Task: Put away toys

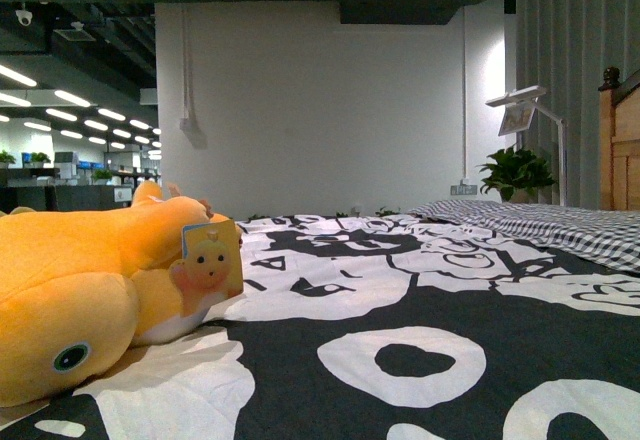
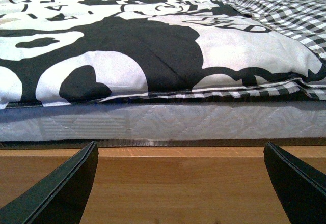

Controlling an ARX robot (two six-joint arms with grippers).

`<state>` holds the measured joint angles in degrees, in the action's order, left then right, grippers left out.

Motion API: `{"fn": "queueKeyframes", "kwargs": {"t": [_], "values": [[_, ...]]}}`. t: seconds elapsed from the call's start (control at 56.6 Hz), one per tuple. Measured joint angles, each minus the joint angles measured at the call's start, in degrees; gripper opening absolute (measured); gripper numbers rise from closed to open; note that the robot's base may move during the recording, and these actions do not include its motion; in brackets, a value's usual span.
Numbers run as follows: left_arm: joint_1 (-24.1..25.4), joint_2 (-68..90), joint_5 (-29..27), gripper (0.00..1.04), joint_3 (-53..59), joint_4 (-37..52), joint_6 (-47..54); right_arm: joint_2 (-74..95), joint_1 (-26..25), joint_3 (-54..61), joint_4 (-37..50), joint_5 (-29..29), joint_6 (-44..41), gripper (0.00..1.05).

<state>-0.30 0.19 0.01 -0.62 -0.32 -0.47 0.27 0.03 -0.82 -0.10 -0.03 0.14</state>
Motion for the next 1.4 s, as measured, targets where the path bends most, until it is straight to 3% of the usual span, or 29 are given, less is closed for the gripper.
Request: {"fn": "queueKeyframes", "kwargs": {"t": [1.36, 1.395], "values": [[0.0, -0.1, -0.2, 0.98, 0.0, 0.0, 0.0, -0.1, 0.0, 0.0, 0.0, -0.2, 0.0, 0.98], [0.0, -0.1, -0.2, 0.98, 0.0, 0.0, 0.0, 0.0, 0.7, 0.1, 0.6, 2.2, 0.6, 0.98]]}}
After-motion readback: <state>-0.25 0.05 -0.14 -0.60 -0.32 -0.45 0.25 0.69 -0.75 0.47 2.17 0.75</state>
